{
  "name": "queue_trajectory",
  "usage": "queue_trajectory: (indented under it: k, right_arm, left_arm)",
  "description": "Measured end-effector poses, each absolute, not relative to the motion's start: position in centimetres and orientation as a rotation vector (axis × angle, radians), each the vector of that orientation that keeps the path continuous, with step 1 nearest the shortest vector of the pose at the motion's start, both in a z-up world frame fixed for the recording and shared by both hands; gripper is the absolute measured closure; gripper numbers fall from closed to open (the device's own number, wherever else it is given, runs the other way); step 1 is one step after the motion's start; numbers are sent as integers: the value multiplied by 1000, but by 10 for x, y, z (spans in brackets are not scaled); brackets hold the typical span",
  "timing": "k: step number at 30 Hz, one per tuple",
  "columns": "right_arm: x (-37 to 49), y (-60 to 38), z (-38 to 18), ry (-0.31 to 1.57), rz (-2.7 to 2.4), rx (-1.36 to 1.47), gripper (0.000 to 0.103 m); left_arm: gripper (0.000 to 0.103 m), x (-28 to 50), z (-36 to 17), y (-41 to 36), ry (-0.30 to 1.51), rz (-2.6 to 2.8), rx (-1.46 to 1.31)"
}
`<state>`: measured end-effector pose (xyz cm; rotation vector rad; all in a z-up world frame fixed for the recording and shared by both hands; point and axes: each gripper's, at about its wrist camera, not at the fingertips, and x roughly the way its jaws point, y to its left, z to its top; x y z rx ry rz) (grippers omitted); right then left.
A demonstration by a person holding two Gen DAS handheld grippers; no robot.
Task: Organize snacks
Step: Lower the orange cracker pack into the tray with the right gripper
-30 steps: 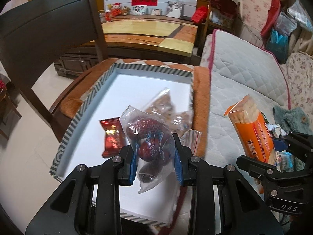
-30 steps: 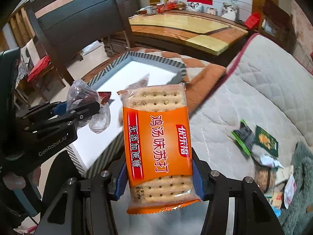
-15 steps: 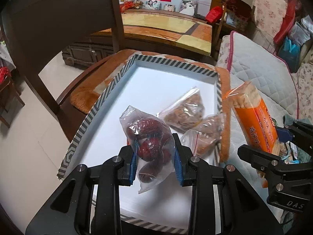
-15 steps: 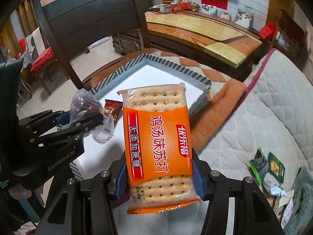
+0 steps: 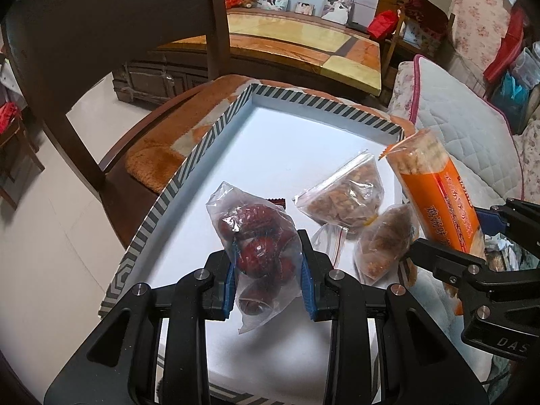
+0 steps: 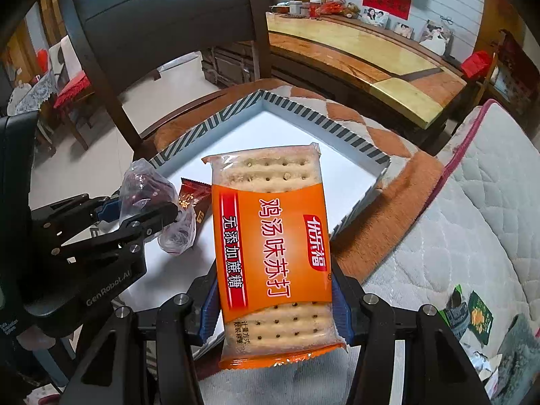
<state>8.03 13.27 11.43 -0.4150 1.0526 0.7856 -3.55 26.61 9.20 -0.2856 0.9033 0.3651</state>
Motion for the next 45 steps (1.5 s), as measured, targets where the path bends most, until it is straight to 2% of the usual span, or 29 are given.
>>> queue_trajectory:
  k: [45]
  right_arm:
    - [131, 195, 66, 1125, 800, -530, 49]
  left_arm:
    - [73, -19, 76, 281, 888, 363, -311]
